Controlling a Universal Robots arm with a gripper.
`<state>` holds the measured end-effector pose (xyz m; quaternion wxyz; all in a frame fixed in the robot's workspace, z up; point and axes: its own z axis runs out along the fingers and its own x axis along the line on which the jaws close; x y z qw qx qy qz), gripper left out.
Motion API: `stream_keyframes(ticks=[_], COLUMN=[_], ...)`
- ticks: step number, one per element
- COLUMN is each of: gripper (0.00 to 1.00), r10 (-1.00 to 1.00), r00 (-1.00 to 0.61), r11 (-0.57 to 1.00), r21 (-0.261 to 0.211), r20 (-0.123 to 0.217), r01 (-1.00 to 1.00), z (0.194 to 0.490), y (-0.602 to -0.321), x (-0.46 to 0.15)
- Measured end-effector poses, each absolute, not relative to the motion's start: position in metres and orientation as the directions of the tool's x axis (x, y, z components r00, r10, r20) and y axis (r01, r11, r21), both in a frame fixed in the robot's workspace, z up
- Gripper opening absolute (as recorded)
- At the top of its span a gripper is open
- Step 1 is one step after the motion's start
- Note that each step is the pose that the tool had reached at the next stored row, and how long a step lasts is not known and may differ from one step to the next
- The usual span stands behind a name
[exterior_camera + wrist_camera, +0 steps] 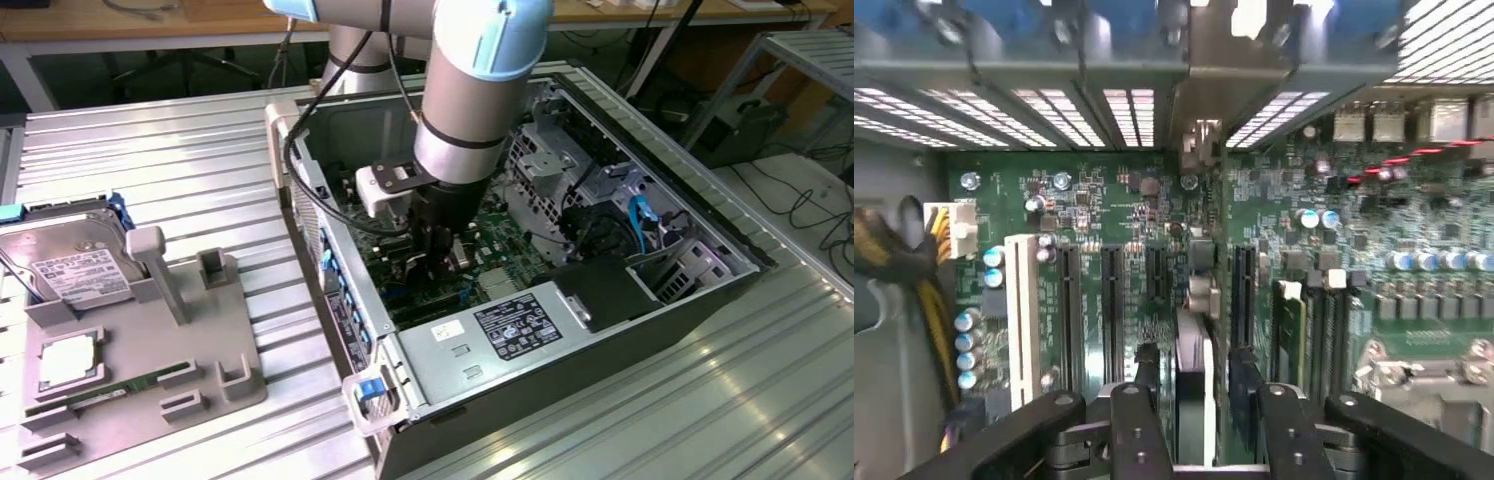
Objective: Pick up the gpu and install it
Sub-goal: 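Insert the gpu into the slot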
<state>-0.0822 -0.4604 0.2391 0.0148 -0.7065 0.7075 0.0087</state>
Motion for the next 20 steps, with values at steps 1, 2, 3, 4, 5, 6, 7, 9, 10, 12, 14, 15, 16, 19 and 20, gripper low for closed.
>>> stream_keyframes(ticks=[1,2,3,4,5,6,7,9,10,12,14,15,16,19,20], gripper=[0.42,0.42,0.42,0.42,0.42,0.42,0.42,0.42,0.42,0.42,0.33,0.15,0.15,0.11,0.11], r10=[-0.999,-0.999,-0.999,-0.999,-0.999,-0.999,-0.999,-0.999,-0.999,-0.999,-0.999,-0.999,-0.999,-0.999,-0.999], r00=[-0.001,-0.001,-0.001,-0.002,-0.002,-0.002,-0.002,-0.002,-0.002,-0.002,-0.002,-0.002,-0.002,-0.002,-0.002], r11=[0.002,0.002,0.002,0.002,0.002,0.002,0.002,0.002,0.003,0.003,0.003,0.003,0.003,0.003,0.003], r21=[-0.009,-0.009,-0.009,-0.010,-0.010,-0.010,-0.010,-0.011,-0.011,-0.011,-0.011,-0.011,-0.011,-0.011,-0.011], r20=[-0.033,-0.033,-0.033,-0.033,-0.032,-0.033,-0.032,-0.032,-0.032,-0.033,-0.033,-0.033,-0.033,-0.033,-0.033], r01=[-1.000,-1.000,-1.000,-1.000,-1.000,-1.000,-1.000,-1.000,-1.000,-1.000,-1.000,-1.000,-1.000,-1.000,-1.000], z=[0.243,0.248,0.253,0.257,0.261,0.266,0.270,0.280,0.284,0.286,0.286,0.286,0.286,0.286,0.286], y=[-0.460,-0.460,-0.460,-0.460,-0.460,-0.460,-0.460,-0.460,-0.460,-0.460,-0.460,-0.460,-0.460,-0.460,-0.460], x=[-0.082,-0.082,-0.082,-0.082,-0.082,-0.082,-0.082,-0.082,-0.082,-0.082,-0.082,-0.082,-0.082,-0.082,-0.082])
